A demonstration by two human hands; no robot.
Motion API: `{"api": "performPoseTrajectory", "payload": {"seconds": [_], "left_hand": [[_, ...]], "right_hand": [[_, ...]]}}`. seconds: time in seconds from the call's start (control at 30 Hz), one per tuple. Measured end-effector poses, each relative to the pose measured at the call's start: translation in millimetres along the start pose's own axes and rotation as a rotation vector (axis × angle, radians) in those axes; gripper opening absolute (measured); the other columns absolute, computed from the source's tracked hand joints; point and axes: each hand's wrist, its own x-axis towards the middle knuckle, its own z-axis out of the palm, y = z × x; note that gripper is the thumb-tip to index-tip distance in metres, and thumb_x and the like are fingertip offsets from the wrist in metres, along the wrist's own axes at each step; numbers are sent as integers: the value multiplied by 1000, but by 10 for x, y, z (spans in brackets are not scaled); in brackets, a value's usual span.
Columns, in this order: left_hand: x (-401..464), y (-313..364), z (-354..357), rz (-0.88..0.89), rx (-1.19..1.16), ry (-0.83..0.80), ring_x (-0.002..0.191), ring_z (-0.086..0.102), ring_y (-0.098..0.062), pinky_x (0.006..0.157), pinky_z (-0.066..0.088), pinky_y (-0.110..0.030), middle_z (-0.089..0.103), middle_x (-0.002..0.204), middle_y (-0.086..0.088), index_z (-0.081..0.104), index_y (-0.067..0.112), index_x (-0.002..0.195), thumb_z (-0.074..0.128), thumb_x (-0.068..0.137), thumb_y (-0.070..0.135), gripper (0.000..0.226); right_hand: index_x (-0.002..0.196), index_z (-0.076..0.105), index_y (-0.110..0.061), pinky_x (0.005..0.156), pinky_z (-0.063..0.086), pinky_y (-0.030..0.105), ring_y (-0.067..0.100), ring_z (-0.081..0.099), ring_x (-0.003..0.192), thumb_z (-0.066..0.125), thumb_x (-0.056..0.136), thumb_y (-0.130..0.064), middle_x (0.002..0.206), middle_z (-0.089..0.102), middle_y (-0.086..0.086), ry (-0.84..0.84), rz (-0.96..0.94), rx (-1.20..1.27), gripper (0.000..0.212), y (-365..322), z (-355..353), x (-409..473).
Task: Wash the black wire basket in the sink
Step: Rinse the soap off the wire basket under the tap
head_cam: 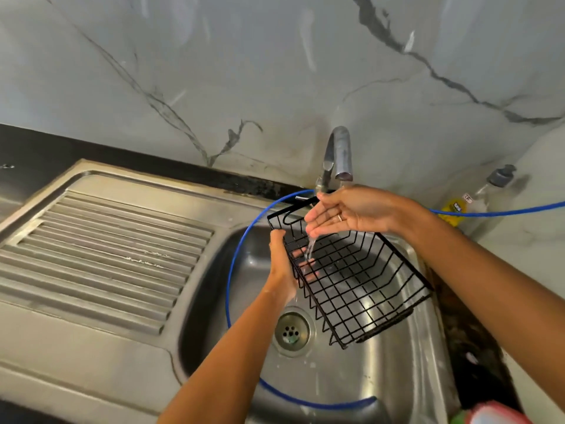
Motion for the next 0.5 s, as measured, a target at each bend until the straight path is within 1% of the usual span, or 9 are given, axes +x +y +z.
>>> {"api": "performPoseTrajectory", "payload": {"seconds": [0.07, 0.13, 0.2, 0.27, 0.33, 0.4, 0.47, 0.5], "left_hand": [[21, -2, 117, -12, 33, -9, 77, 61, -26, 71, 54, -40, 62, 83, -6, 61, 12, 105, 39, 81, 59, 57], [58, -4, 208, -38, 70, -22, 77, 61, -25, 68, 54, -36, 62, 83, -5, 62, 13, 101, 36, 86, 57, 54], [72, -10, 312, -47, 106, -40, 72, 62, -23, 65, 53, -32, 63, 81, -4, 63, 12, 98, 35, 84, 60, 57], [59, -4, 404, -33, 118, -42, 76, 64, -24, 69, 54, -35, 65, 87, -5, 64, 11, 101, 37, 78, 65, 65], [66, -21, 490, 2, 138, -24, 92, 67, -29, 82, 55, -45, 70, 102, -8, 67, 11, 111, 36, 74, 70, 77], [57, -24, 554, 67, 167, -10, 106, 66, -32, 91, 51, -56, 72, 112, -10, 68, 18, 116, 32, 80, 72, 75], [29, -12, 604, 98, 187, 4, 110, 66, -30, 90, 52, -55, 72, 115, -9, 68, 23, 118, 28, 86, 72, 71], [50, -24, 615, 94, 184, 12, 109, 66, -28, 88, 54, -53, 71, 117, -8, 66, 26, 120, 28, 84, 75, 72]], "right_hand": [[108, 60, 12, 84, 57, 30, 32, 68, 98, 33, 103, -26, 104, 67, 29, -34, 6, -49, 47, 4, -49, -48], [109, 60, 12, 80, 58, 28, 31, 69, 95, 33, 103, -26, 102, 67, 28, -47, -6, -60, 47, -2, -97, -72], [109, 60, 11, 79, 58, 28, 30, 70, 94, 32, 103, -26, 101, 68, 27, -56, -24, -46, 47, -9, -154, -89], [110, 60, 10, 83, 57, 30, 32, 68, 99, 32, 103, -26, 105, 67, 28, -73, -37, -48, 46, -23, -186, -102], [111, 59, 11, 85, 57, 31, 33, 68, 99, 32, 103, -26, 108, 65, 30, -99, -32, -50, 47, -24, -214, -122], [113, 58, 14, 83, 57, 30, 32, 69, 95, 33, 103, -26, 108, 64, 31, -113, -18, -80, 48, -17, -239, -137], [113, 58, 14, 83, 57, 31, 32, 69, 94, 33, 103, -26, 107, 64, 32, -106, -11, -111, 48, -11, -256, -142], [113, 58, 14, 83, 57, 32, 33, 68, 94, 33, 103, -26, 107, 64, 32, -94, -12, -110, 48, -9, -270, -143]]}}
